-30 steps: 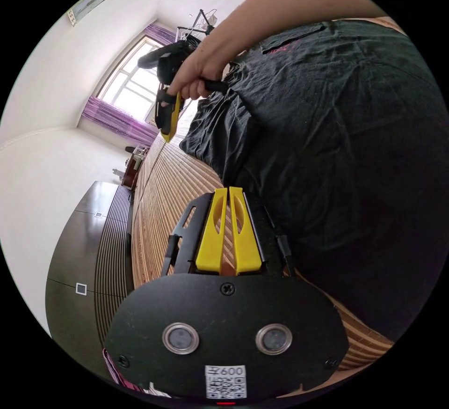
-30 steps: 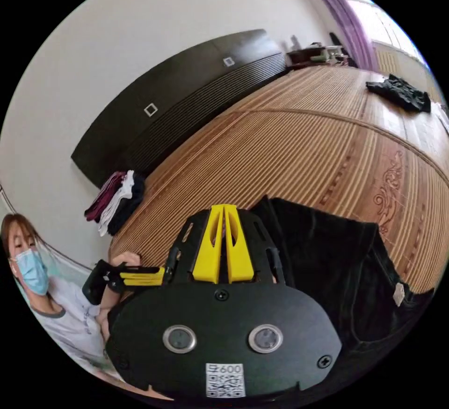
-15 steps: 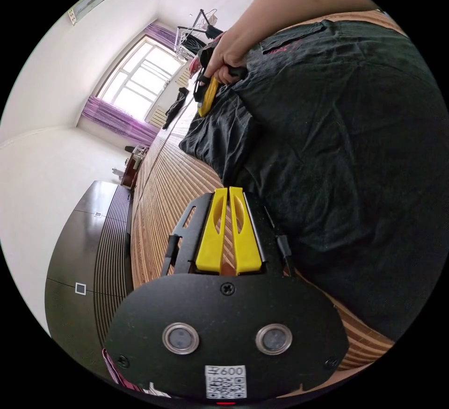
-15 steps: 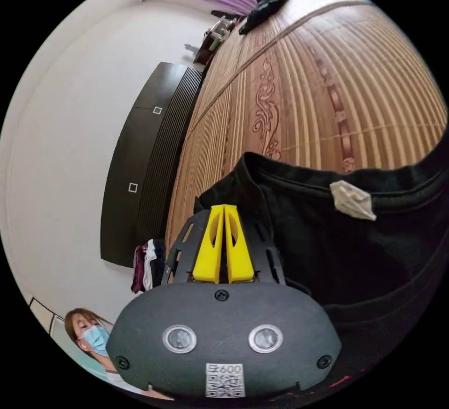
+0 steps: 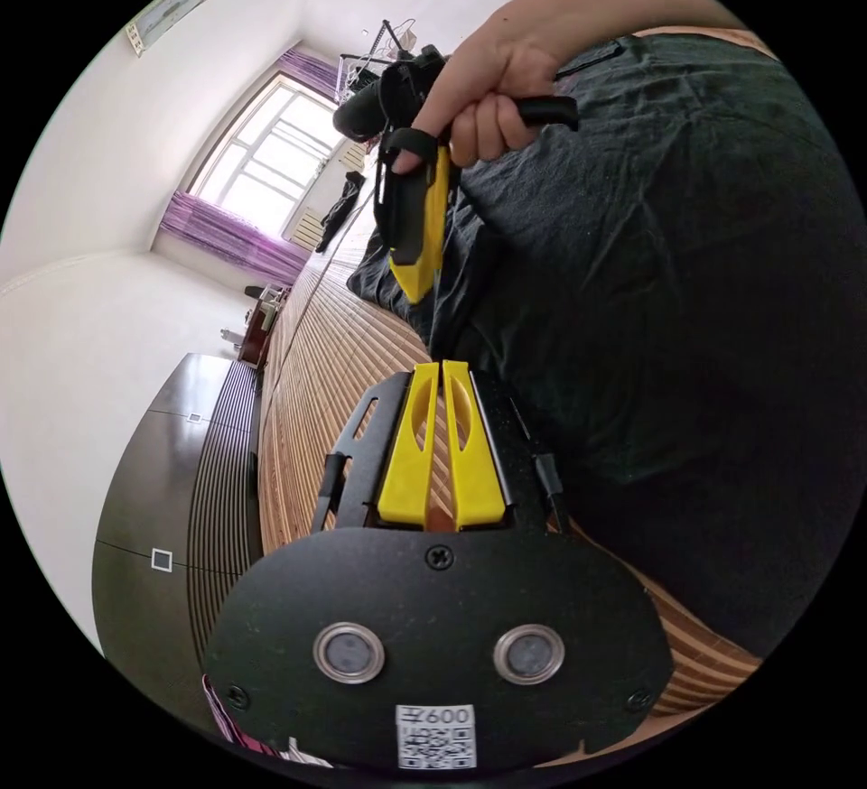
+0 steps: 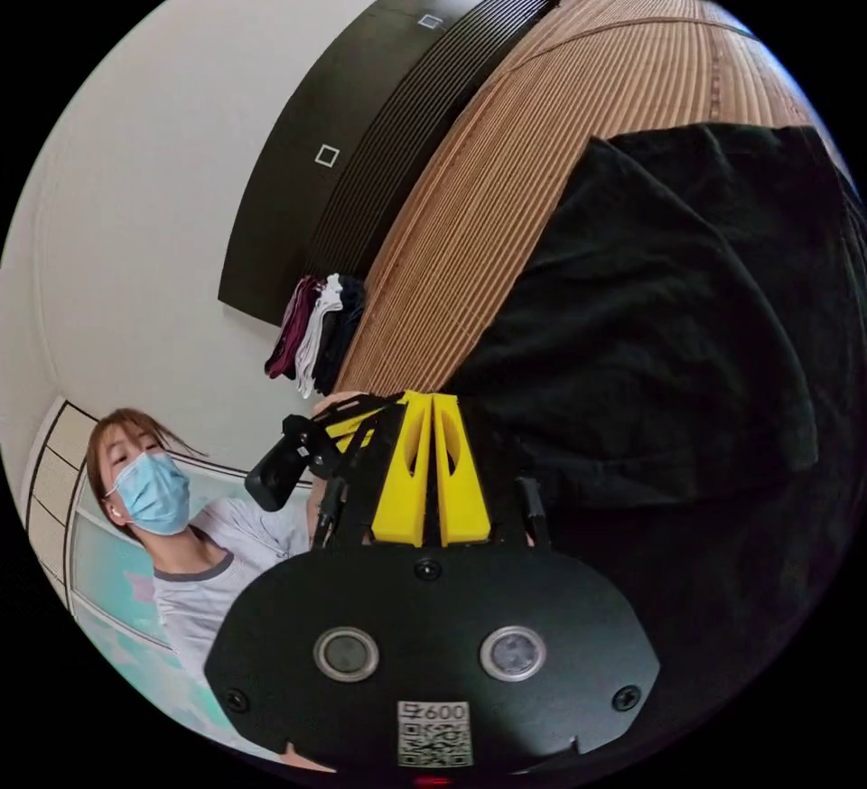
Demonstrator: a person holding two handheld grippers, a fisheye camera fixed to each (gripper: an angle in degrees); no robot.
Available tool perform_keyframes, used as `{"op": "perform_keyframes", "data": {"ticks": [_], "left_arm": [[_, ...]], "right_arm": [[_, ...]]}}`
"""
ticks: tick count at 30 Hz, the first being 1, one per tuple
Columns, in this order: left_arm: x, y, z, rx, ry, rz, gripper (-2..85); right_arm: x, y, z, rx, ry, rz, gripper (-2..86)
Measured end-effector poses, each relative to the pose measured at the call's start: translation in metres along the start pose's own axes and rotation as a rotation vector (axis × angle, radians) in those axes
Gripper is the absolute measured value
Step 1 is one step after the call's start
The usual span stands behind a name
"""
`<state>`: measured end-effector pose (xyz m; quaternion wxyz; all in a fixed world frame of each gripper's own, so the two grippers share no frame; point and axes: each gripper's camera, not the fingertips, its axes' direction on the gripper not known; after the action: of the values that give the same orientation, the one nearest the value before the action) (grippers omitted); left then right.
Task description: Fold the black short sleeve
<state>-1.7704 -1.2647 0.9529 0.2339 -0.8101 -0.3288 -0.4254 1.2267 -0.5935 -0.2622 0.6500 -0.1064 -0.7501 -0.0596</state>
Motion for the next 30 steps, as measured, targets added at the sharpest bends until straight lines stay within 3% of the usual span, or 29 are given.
{"op": "perform_keyframes", "data": {"ticks": [6, 8, 10, 13, 18, 26, 30], "left_arm": [[0.0, 0.002, 0.0, 0.0, 0.0, 0.004, 1.1], [0.001, 0.003, 0.0, 0.003, -0.007, 0.013, 1.1], [0.002, 0.004, -0.001, 0.007, -0.012, 0.02, 1.2], [0.002, 0.005, -0.001, 0.008, -0.013, 0.021, 1.3], [0.003, 0.007, -0.001, 0.008, -0.017, 0.024, 1.4], [0.002, 0.009, -0.001, 0.008, -0.018, 0.027, 1.5], [0.002, 0.01, -0.002, 0.008, -0.018, 0.027, 1.5]], "right_arm": [[-0.016, 0.035, 0.02, -0.091, 0.316, -0.087, -0.9], [-0.044, 0.048, 0.029, -0.018, 0.614, -0.171, -0.9], [-0.074, 0.061, 0.053, 0.017, 0.707, -0.31, -0.9], [-0.101, 0.071, 0.107, -0.034, 0.666, -0.459, -0.9], [-0.081, 0.075, 0.151, -0.147, 0.652, -0.524, -0.9], [0.052, 0.069, 0.018, 0.033, 0.449, -0.055, -0.8], [0.052, 0.068, -0.003, 0.158, 0.441, -0.034, -0.8]]}}
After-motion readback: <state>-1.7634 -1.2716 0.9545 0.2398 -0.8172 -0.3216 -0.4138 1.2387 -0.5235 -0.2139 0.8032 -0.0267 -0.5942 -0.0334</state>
